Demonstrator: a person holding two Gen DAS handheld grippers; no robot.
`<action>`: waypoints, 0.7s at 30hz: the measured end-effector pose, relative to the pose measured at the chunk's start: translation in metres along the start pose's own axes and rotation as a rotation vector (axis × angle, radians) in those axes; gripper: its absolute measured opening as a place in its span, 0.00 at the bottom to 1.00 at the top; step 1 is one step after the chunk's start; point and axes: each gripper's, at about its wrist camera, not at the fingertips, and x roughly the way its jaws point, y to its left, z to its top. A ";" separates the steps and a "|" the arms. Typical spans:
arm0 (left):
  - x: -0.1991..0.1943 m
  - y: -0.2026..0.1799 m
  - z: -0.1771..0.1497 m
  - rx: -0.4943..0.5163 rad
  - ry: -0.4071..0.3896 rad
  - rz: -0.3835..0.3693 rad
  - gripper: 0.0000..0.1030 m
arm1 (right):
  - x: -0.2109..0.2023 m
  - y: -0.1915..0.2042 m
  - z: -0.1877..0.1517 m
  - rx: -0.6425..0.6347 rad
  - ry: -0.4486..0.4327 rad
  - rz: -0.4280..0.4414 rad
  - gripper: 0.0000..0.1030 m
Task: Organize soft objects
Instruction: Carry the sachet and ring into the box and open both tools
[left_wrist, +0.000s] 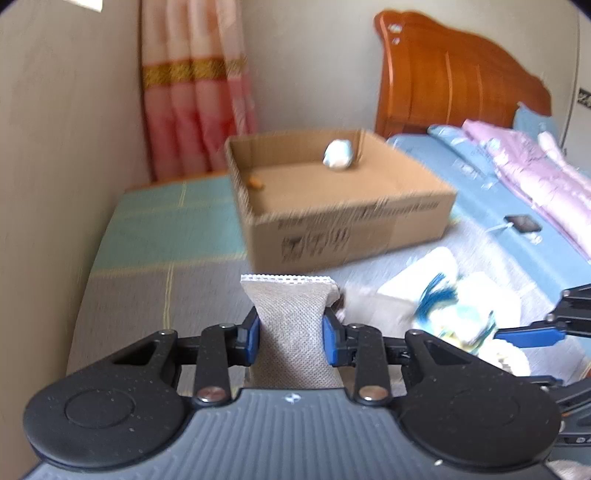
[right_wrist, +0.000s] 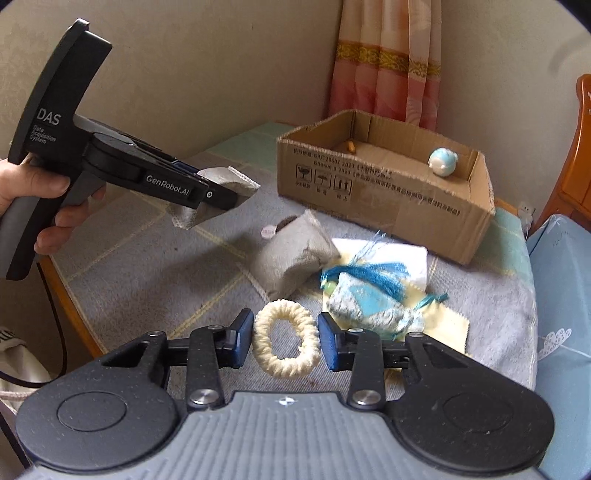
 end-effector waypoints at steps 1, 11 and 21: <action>-0.002 -0.001 0.005 0.004 -0.014 -0.008 0.31 | -0.002 -0.002 0.003 0.002 -0.010 -0.003 0.42; 0.014 -0.010 0.074 0.052 -0.119 -0.042 0.31 | -0.018 -0.030 0.027 0.010 -0.109 -0.063 0.42; 0.062 -0.012 0.112 0.051 -0.179 0.052 0.90 | -0.018 -0.053 0.041 0.022 -0.153 -0.108 0.42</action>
